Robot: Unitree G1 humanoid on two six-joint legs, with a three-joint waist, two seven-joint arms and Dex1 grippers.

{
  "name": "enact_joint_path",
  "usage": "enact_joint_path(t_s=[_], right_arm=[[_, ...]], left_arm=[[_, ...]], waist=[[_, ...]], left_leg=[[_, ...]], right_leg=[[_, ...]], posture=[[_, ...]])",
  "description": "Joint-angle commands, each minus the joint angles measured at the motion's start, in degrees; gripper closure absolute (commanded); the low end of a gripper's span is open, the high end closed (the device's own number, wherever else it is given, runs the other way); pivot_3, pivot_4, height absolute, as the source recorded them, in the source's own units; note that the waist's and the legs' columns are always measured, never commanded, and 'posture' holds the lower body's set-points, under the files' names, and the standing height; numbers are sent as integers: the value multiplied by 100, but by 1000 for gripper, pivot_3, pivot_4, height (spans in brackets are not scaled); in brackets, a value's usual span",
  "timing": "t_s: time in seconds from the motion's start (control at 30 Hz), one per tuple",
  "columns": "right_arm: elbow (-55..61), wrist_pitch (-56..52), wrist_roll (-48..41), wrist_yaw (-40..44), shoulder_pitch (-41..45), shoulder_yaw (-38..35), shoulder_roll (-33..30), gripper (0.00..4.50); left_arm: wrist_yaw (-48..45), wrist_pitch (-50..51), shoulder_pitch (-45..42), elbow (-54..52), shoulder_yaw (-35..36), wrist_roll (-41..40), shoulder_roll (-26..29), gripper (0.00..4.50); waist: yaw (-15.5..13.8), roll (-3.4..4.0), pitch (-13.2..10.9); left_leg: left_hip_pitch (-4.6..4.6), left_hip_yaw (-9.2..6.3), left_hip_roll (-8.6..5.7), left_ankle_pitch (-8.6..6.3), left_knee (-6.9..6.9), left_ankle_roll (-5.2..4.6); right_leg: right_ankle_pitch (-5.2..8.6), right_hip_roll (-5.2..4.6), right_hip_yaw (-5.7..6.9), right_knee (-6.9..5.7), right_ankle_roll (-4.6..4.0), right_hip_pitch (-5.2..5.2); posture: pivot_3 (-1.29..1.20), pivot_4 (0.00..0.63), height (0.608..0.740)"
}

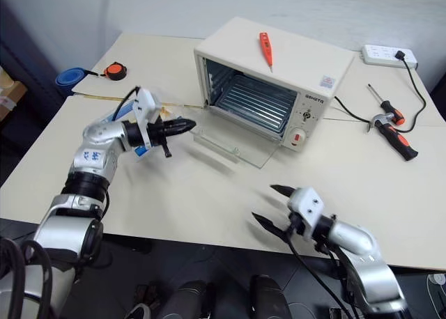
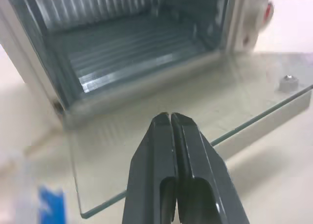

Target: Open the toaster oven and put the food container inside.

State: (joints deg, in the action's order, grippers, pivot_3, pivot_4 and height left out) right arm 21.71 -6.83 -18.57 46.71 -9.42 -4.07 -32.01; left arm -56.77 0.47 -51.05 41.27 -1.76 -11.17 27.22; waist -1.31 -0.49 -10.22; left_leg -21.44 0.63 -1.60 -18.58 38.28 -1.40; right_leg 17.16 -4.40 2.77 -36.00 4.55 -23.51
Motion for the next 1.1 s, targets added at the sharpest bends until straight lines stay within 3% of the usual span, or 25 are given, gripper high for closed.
enact_joint_path(t_s=[0.03,0.17,0.4,0.5,0.6,0.67,0.8,0.87,0.93,1.0,1.1], right_arm=[[326,369,-482,234,-235,-600,-116,0],[194,425,-1176,455,-54,-957,-21,0],[-292,233,-1658,566,1245,-728,211,0],[-519,359,-1652,623,1702,-614,368,0],[-742,577,-1536,782,1991,-459,490,0],[-915,797,-1435,913,2165,-352,571,0],[-1333,1365,-1155,1029,2433,-284,722,0],[-1446,1578,-1081,1183,2471,-230,719,0],[-1482,1678,-1049,1292,2473,-175,701,0],[-1493,1712,-1026,1365,2472,-130,673,0],[-1488,1689,-993,1369,2466,-93,651,0]], left_arm=[[216,77,307,-742,-87,160,-26,4441],[833,395,893,-1291,34,192,-224,4441],[1560,789,1976,-2660,475,-195,-529,4441],[1761,1220,2815,-3841,1099,-833,-497,3870],[2084,1742,3961,-5183,1938,-1537,-425,2924],[2757,2559,4874,-5942,2810,-2086,-463,2335],[3796,2940,6033,-6589,4247,-2754,-797,1117],[4354,3235,6181,-6548,4706,-2988,-856,639],[4729,3812,6113,-6572,4714,-3284,-726,51],[5088,4283,5769,-6663,4539,-3520,-588,20],[6017,4752,4575,-6476,4430,-3813,-460,20]], waist=[[20,-6,-3],[31,-5,-3],[54,-4,-1],[99,-3,-1],[162,-3,-1],[154,-2,-1],[116,-2,-2],[29,-3,-2],[-21,-3,-1],[-33,-3,-1],[-46,-8,1]], left_leg=[[5,1,0,1,1,-1],[20,5,4,2,-2,1],[20,0,5,3,-1,3],[18,-1,8,2,-12,5],[15,-2,12,0,-20,7],[15,-5,13,-2,-18,7],[28,-4,13,-6,-12,-2],[26,-13,10,-9,-9,-6],[28,-16,7,-9,-7,-7],[28,-20,5,-10,-7,-8],[25,-24,0,-10,-3,-9]], right_leg=[[0,-1,-4,1,1,2],[0,-1,-11,3,1,5],[0,-6,-10,3,0,3],[0,-5,-10,1,0,2],[0,-4,-10,2,0,-1],[0,-4,-8,6,-1,2],[2,-10,-11,19,-4,14],[2,-13,-6,23,-5,18],[3,-14,-5,20,-6,20],[3,-17,-5,18,-6,22],[3,-19,-2,15,-7,22]], posture=[[0,150,740],[0,150,740],[0,150,740],[0,150,740],[0,150,740],[0,150,740],[0,150,740],[0,150,740],[0,150,740],[0,150,740],[0,150,740]])
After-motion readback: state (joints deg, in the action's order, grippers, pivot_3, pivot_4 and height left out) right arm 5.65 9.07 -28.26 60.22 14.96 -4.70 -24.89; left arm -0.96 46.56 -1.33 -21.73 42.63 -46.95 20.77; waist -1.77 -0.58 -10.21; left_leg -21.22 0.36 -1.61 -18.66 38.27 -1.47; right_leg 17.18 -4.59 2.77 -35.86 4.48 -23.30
